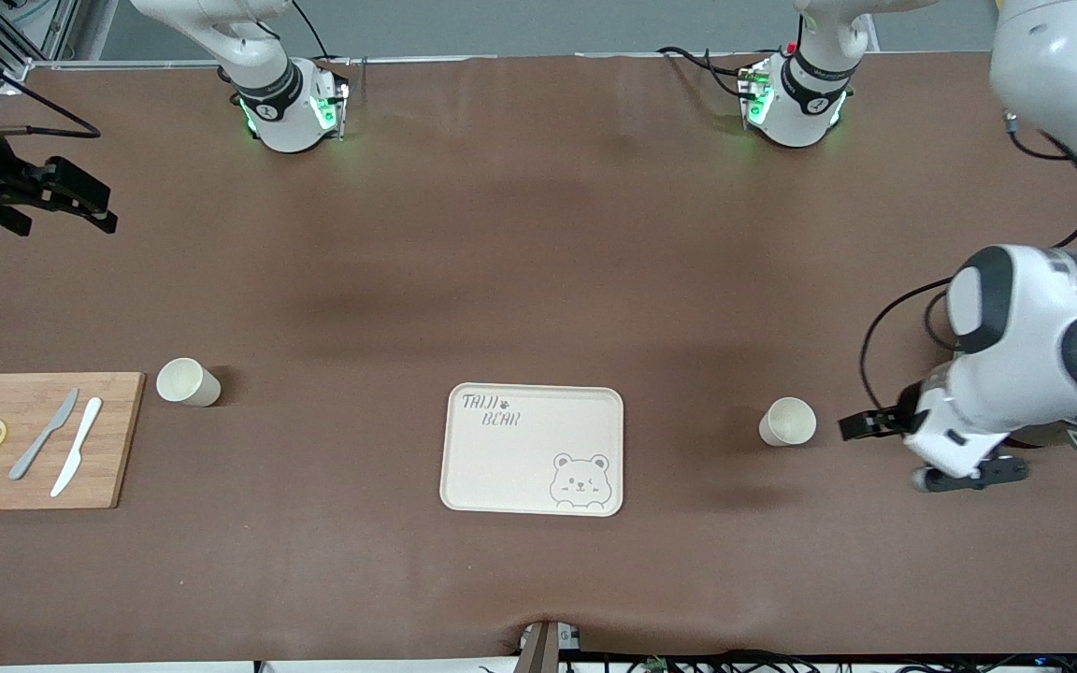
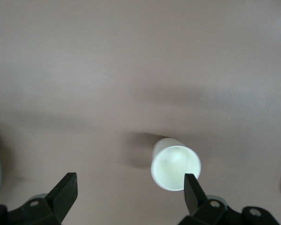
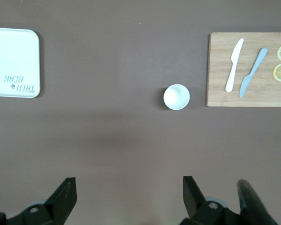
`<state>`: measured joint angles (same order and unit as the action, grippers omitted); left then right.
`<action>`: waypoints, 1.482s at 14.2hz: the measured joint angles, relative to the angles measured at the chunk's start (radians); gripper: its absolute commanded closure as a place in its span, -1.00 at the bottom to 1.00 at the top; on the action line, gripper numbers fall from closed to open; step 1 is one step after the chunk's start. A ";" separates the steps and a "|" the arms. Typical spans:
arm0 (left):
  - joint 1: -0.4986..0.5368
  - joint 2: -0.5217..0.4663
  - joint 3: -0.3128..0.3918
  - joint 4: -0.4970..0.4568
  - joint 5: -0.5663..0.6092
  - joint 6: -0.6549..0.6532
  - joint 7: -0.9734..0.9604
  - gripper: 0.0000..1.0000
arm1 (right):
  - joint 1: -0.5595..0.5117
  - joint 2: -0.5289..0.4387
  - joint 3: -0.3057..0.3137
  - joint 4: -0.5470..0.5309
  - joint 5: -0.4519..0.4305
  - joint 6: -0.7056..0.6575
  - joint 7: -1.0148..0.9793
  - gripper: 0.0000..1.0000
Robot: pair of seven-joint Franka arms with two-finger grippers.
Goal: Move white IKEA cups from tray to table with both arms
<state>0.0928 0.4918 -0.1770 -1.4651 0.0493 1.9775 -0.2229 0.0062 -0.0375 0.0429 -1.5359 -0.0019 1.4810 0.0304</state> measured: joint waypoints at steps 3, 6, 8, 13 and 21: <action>0.050 -0.099 -0.001 0.026 0.000 -0.117 0.009 -1.00 | -0.003 0.007 -0.005 0.000 -0.001 0.007 0.000 -1.00; 0.053 -0.191 -0.002 0.062 0.000 -0.229 0.009 -1.00 | -0.003 0.010 -0.006 0.000 -0.001 0.008 0.000 -1.00; 0.061 -0.242 -0.002 0.067 0.000 -0.261 0.010 -1.00 | -0.003 0.010 -0.007 0.000 -0.001 0.008 0.000 -1.00; 0.081 -0.250 -0.001 0.064 0.000 -0.295 0.016 -1.00 | -0.003 0.010 -0.007 0.000 -0.001 0.008 0.000 -1.00; 0.078 -0.284 -0.018 0.077 0.000 -0.375 0.017 -1.00 | -0.003 0.010 -0.006 0.000 -0.001 0.008 -0.002 -1.00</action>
<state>0.1713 0.2077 -0.1947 -1.3880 0.0494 1.6028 -0.2057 0.0030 -0.0276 0.0364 -1.5356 -0.0025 1.4888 0.0285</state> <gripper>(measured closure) 0.000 0.000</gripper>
